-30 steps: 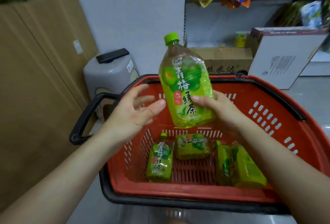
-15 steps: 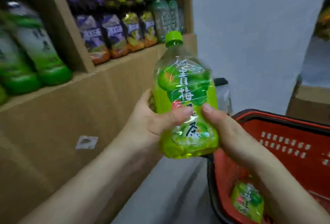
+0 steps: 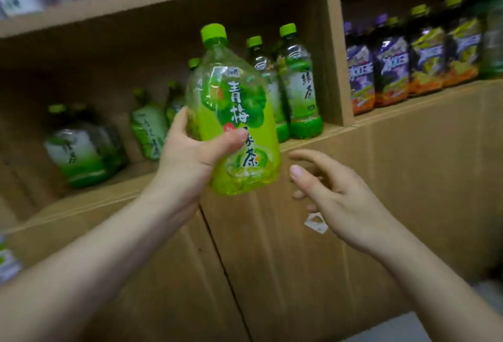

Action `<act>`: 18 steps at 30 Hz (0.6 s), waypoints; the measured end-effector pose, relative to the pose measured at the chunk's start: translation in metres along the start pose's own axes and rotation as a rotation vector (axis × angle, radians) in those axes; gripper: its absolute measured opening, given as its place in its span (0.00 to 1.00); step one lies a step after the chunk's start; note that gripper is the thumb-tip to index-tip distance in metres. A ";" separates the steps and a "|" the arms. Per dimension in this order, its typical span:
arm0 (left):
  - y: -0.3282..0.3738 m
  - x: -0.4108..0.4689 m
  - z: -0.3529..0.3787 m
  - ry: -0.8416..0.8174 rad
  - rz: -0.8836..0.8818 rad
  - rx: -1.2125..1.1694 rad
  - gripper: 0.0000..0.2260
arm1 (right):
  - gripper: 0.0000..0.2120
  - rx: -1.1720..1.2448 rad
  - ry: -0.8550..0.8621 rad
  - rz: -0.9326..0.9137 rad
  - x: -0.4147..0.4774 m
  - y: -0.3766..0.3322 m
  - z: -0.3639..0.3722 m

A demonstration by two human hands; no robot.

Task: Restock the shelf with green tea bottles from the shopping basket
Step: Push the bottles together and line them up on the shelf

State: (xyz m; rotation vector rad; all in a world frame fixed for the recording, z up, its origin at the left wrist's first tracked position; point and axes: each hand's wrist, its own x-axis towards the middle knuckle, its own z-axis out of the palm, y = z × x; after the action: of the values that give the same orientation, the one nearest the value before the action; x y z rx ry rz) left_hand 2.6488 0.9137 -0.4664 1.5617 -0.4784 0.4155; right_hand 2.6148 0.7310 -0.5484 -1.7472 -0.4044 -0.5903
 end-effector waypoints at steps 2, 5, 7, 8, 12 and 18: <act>0.008 0.018 -0.021 0.079 0.056 0.051 0.35 | 0.16 -0.006 -0.021 0.000 0.007 0.002 0.010; 0.011 0.044 -0.053 0.173 0.060 0.039 0.32 | 0.21 -0.027 -0.028 0.019 0.019 0.002 0.021; 0.003 0.059 -0.074 0.202 0.021 0.023 0.32 | 0.19 -0.059 -0.015 0.029 0.032 0.001 0.030; -0.003 0.066 -0.083 0.206 -0.007 0.022 0.32 | 0.19 -0.080 -0.008 0.033 0.039 0.001 0.034; -0.030 0.090 -0.106 0.195 -0.111 -0.028 0.33 | 0.29 -0.220 0.013 0.024 0.065 -0.005 0.050; -0.064 0.120 -0.131 0.089 -0.240 -0.061 0.43 | 0.45 -0.481 0.199 -0.041 0.116 -0.020 0.076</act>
State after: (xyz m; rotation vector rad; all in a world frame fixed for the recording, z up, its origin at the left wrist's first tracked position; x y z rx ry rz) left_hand 2.7881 1.0401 -0.4500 1.5137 -0.2289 0.2812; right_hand 2.7111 0.8047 -0.4789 -2.1122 -0.1642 -0.9398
